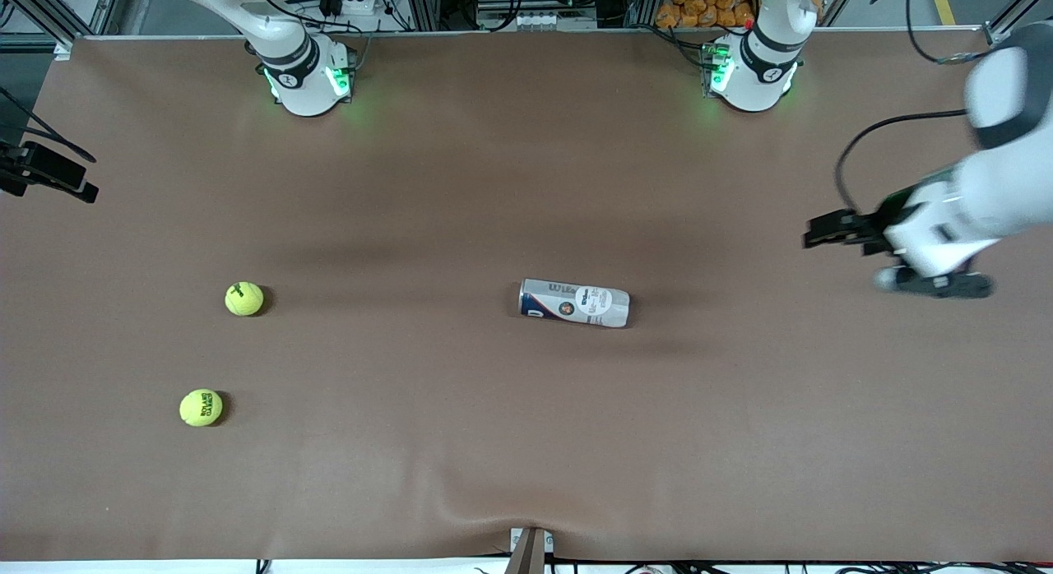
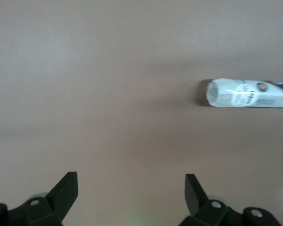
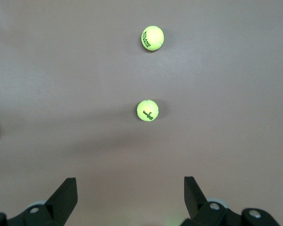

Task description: Insert tennis ball vertically with right arm

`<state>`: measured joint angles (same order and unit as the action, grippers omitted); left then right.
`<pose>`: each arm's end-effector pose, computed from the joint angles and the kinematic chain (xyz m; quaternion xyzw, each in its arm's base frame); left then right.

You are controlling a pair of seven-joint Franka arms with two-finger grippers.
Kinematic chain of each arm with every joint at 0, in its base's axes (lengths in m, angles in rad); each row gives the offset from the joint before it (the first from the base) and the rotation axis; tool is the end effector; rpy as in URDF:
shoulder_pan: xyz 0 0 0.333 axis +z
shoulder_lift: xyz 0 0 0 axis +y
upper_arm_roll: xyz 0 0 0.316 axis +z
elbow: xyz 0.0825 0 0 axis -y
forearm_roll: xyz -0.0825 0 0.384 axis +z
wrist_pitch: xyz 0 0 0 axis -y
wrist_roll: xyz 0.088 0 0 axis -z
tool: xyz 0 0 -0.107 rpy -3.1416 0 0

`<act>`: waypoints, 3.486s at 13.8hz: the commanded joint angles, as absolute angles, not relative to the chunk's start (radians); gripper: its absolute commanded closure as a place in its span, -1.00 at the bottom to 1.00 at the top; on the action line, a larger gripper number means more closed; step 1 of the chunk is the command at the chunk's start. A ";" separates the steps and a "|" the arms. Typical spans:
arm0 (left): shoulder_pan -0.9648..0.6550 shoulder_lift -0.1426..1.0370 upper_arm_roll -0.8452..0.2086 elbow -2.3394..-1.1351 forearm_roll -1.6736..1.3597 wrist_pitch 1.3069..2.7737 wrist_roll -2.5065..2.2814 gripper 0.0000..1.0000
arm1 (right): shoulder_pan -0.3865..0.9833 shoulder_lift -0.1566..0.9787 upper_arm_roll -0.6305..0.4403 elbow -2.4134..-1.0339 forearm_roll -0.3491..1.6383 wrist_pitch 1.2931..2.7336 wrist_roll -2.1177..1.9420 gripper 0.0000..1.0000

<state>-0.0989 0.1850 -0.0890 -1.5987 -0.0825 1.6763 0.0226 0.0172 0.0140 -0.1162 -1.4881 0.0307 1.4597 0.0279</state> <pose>0.5965 -0.1176 0.5130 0.9926 -0.0980 -0.0571 0.0444 0.5454 -0.0501 0.6459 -0.9977 0.0620 0.0206 0.0152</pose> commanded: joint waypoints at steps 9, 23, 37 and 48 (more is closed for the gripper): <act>-0.213 0.463 -0.153 -1.617 -0.360 2.126 0.967 -1.00 | 0.015 0.002 -0.115 -1.502 0.026 1.468 0.041 -1.00; -0.387 0.571 -0.206 -1.712 0.023 2.385 0.900 -1.00 | 0.061 0.097 -0.110 -1.496 0.057 1.545 0.034 -1.00; -0.469 0.647 -0.204 -1.767 0.181 2.508 0.891 -1.00 | 0.041 0.242 -0.113 -1.485 0.043 1.617 0.043 -1.00; -0.440 0.681 -0.196 -1.819 0.273 2.668 0.894 -0.94 | -0.005 0.520 -0.114 -1.479 0.054 1.919 0.026 -1.00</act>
